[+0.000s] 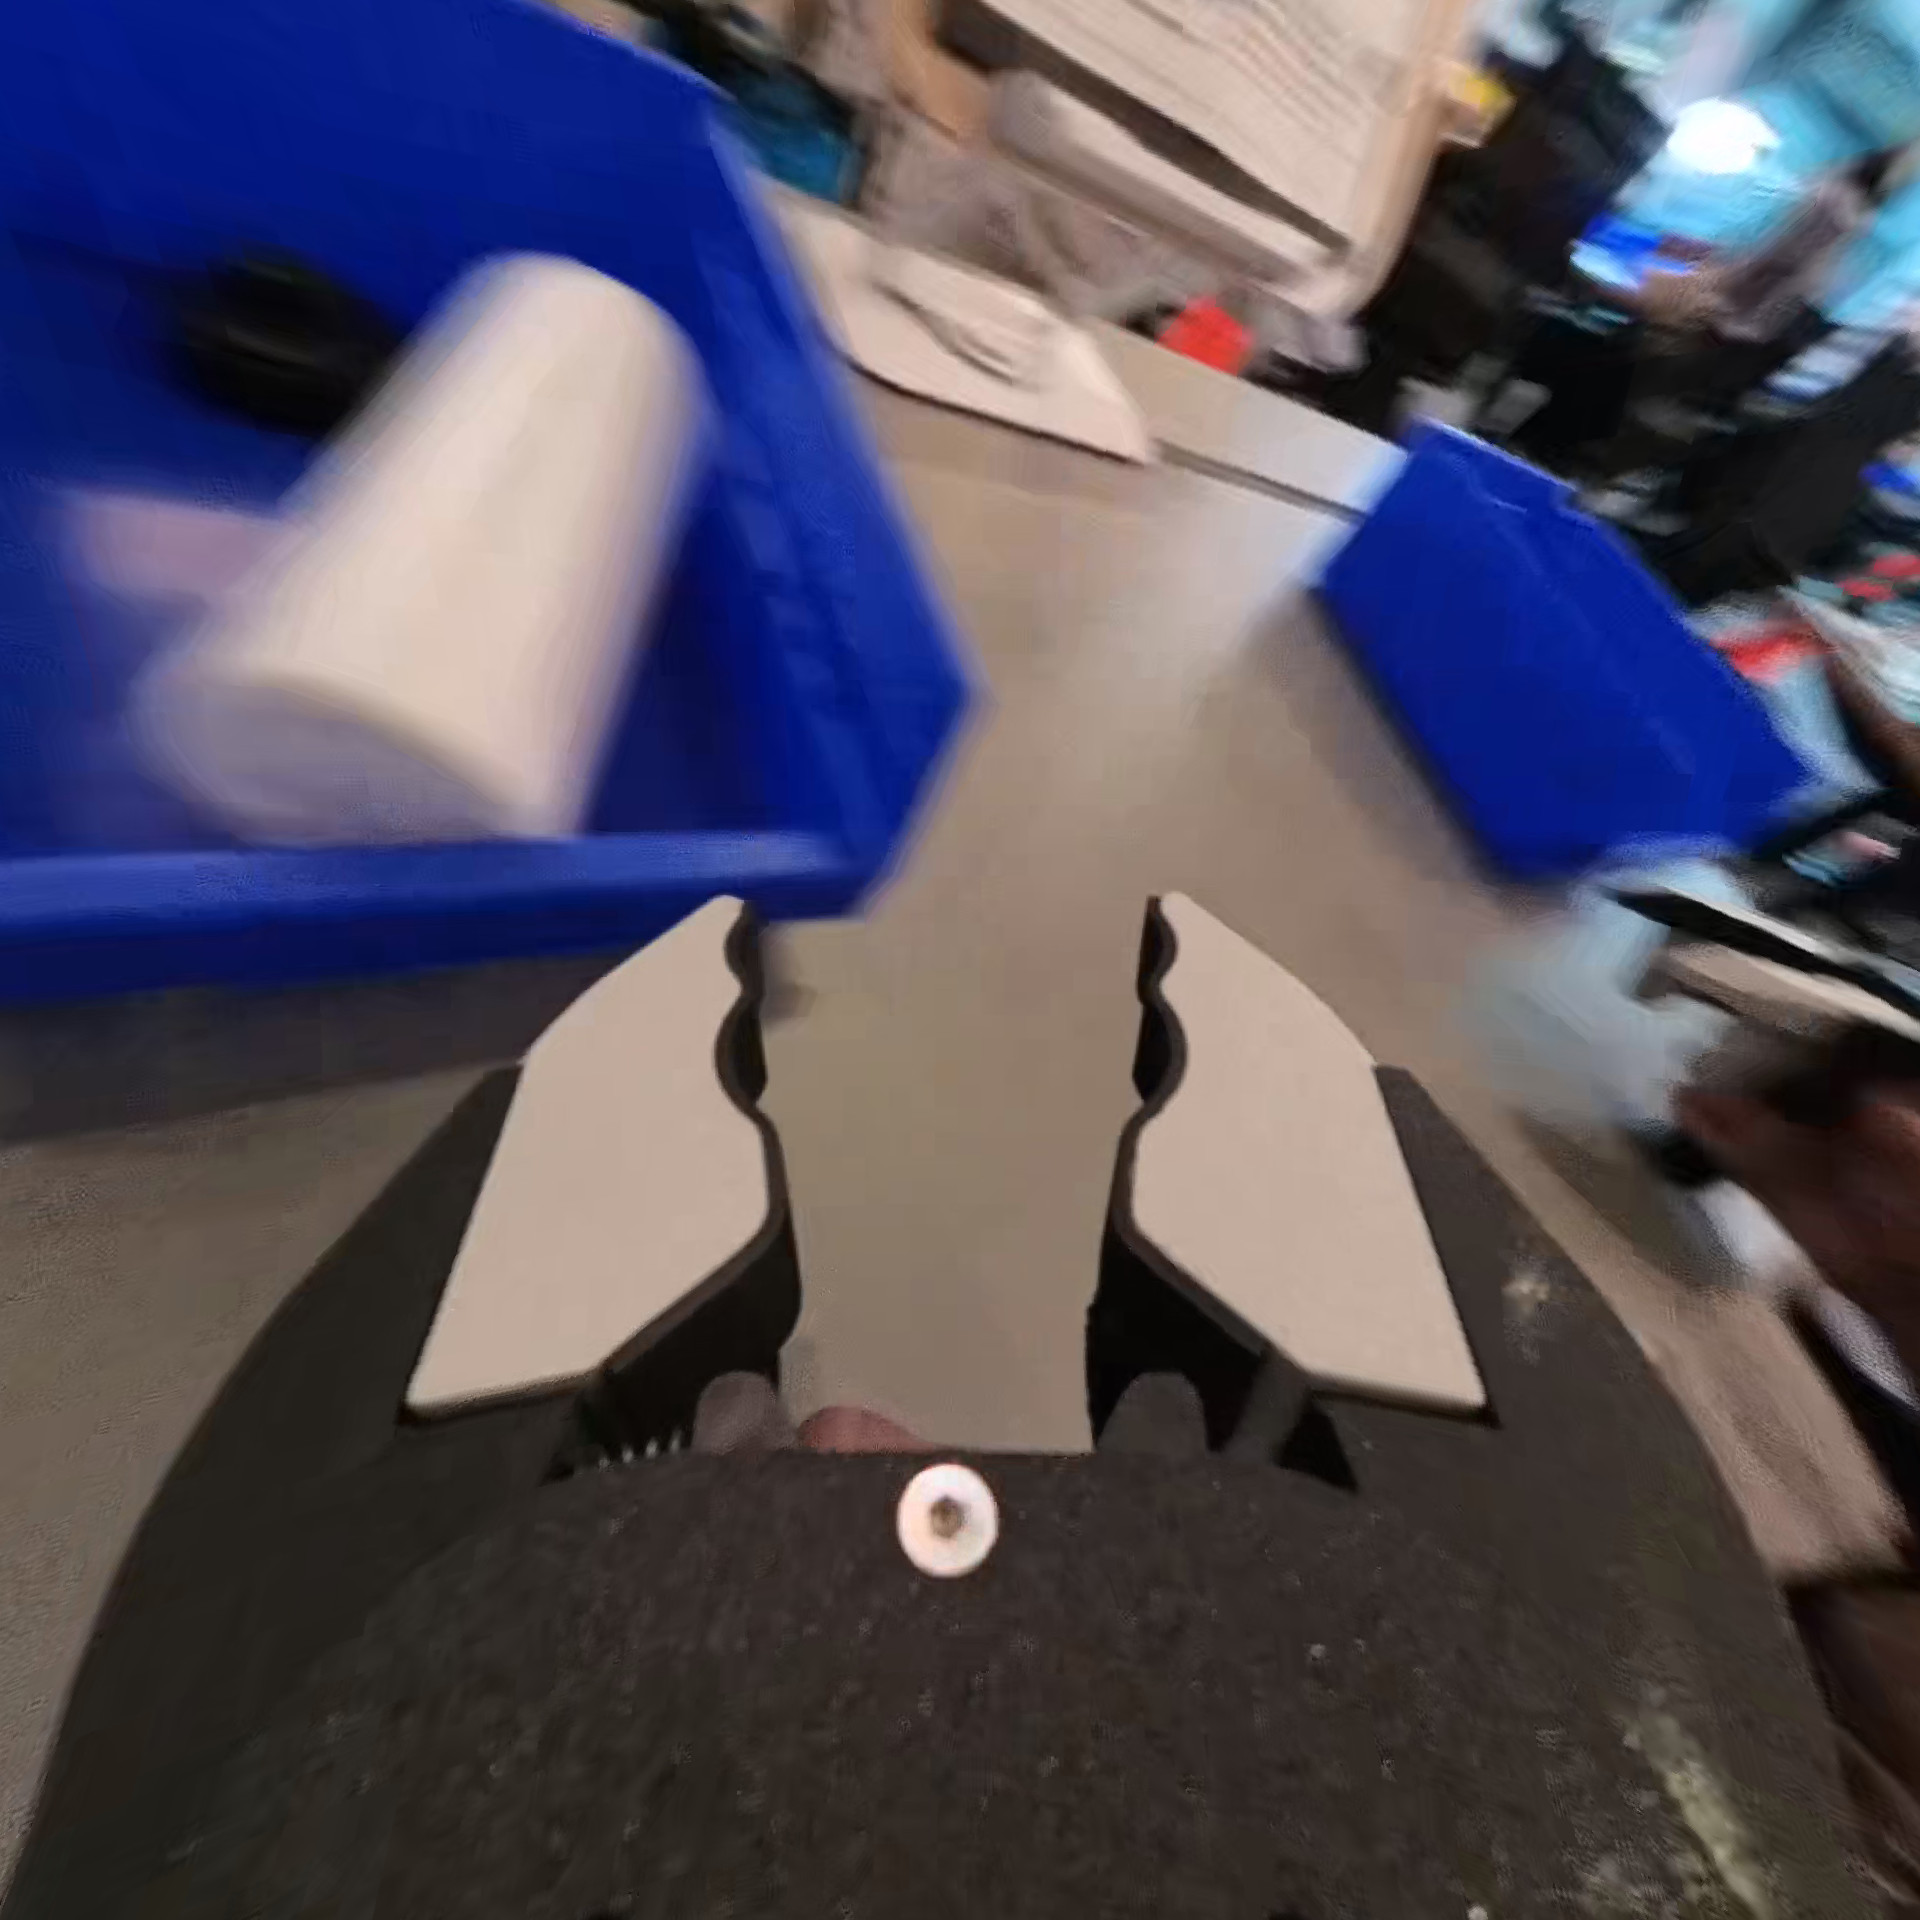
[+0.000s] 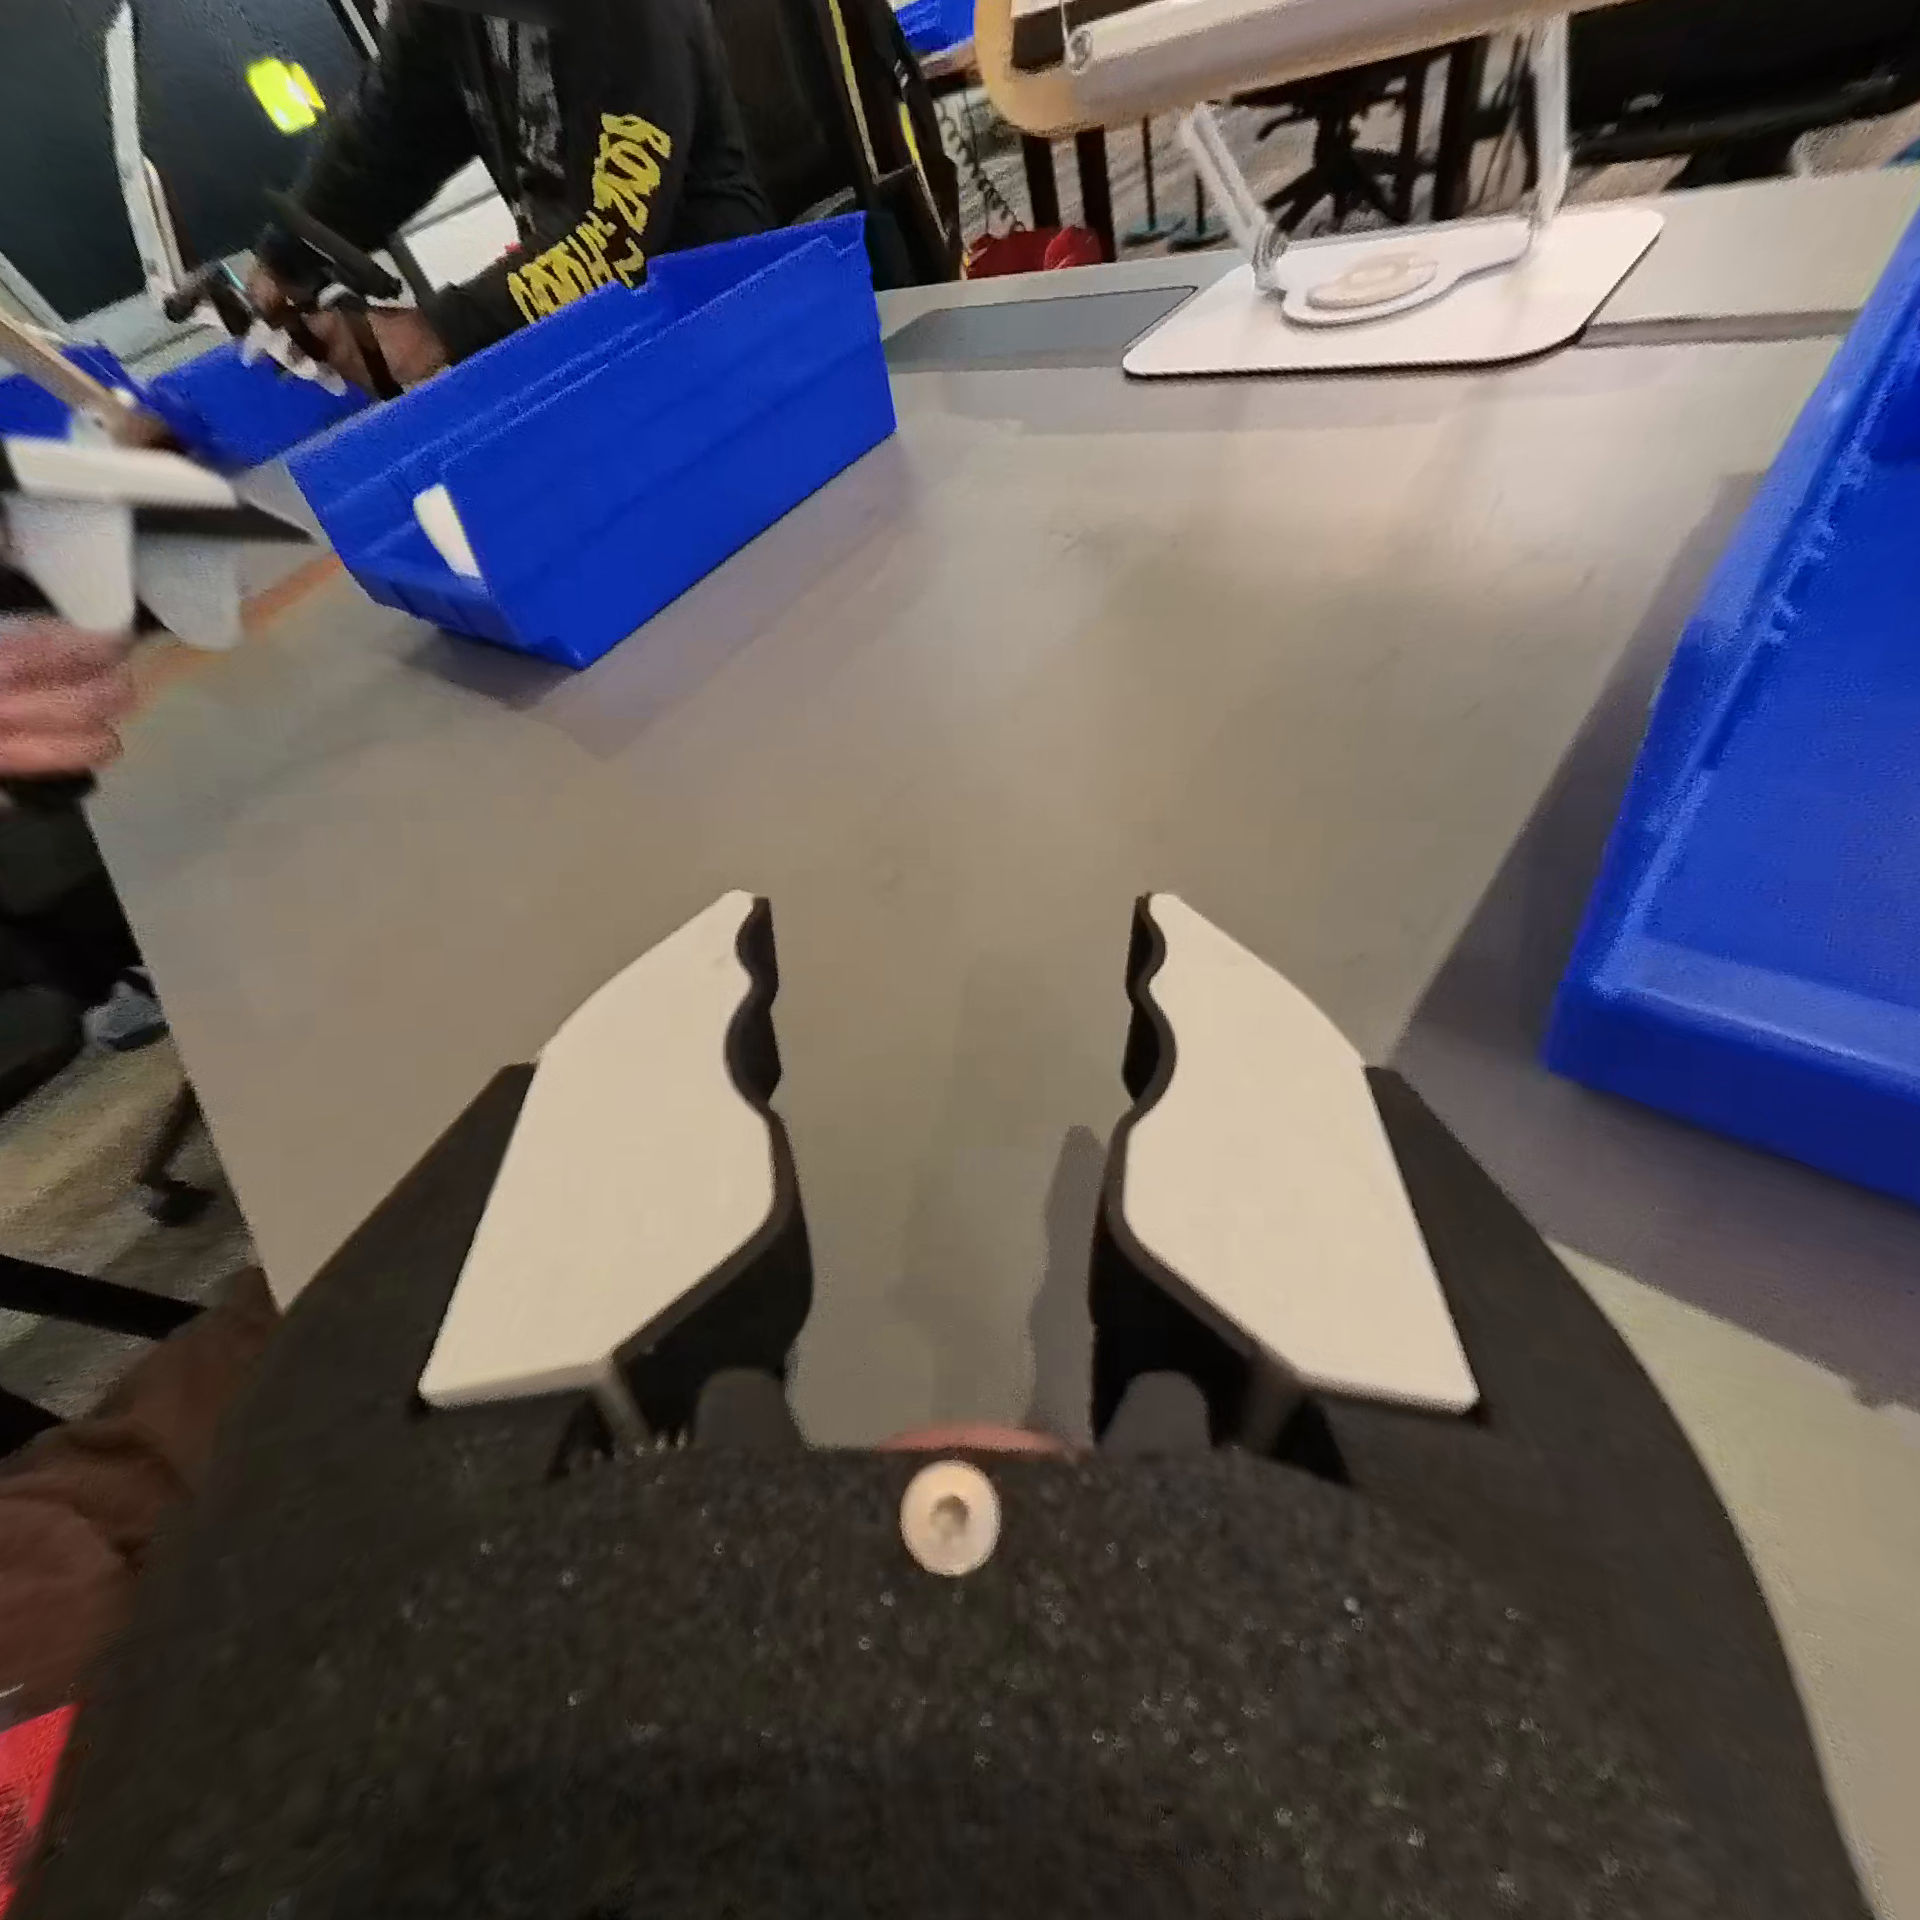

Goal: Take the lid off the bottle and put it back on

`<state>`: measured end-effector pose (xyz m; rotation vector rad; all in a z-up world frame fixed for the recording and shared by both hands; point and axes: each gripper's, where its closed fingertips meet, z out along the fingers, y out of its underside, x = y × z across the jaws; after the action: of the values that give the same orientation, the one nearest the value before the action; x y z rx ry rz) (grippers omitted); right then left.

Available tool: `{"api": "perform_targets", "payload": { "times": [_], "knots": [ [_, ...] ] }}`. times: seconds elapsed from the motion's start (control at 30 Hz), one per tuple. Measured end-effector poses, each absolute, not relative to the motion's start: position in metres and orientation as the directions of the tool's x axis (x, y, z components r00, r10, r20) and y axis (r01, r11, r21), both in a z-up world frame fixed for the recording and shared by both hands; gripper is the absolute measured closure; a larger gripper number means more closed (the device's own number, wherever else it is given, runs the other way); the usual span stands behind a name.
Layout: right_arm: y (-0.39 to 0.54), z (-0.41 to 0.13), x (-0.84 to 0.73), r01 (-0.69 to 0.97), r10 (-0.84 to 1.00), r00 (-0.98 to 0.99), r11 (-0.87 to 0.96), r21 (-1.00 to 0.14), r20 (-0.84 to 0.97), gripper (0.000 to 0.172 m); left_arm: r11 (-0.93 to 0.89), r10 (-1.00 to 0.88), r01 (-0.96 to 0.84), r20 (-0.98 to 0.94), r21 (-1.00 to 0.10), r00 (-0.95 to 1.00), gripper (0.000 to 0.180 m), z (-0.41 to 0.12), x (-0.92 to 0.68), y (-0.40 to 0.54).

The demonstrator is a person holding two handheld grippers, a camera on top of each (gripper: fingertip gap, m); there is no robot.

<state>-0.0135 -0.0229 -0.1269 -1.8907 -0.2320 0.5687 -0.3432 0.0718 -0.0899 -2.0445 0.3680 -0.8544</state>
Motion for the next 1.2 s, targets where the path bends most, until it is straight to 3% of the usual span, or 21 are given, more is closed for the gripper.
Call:
{"api": "perform_targets", "payload": {
  "times": [0.1, 0.3, 0.5, 1.2],
  "knots": [
    [-0.023, -0.124, -0.008, -0.134, 0.424, 0.853, -0.387, -0.912, -0.305, 0.108, -0.561, -0.638, 0.01, 0.44, -0.828, 0.632, 0.114, -0.105, -0.278, 0.035],
    [-0.022, -0.118, 0.009, -0.109, 0.379, 0.893, -0.34, -0.934, -0.242, 0.112, -0.349, -0.756, -0.21, 0.141, -0.913, 0.639, 0.121, -0.129, -0.249, 0.013],
    [-0.025, -0.12, -0.004, -0.223, 0.409, 0.827, -0.391, -0.893, -0.386, 0.112, -0.432, -0.747, -0.099, 0.294, -0.896, 0.596, 0.12, -0.123, -0.254, 0.013],
    [-0.025, -0.125, -0.003, -0.169, 0.404, 0.851, -0.395, -0.903, -0.336, 0.119, -0.358, -0.732, -0.187, 0.15, -0.915, 0.665, 0.121, -0.132, -0.261, 0.02]
  ]
}}
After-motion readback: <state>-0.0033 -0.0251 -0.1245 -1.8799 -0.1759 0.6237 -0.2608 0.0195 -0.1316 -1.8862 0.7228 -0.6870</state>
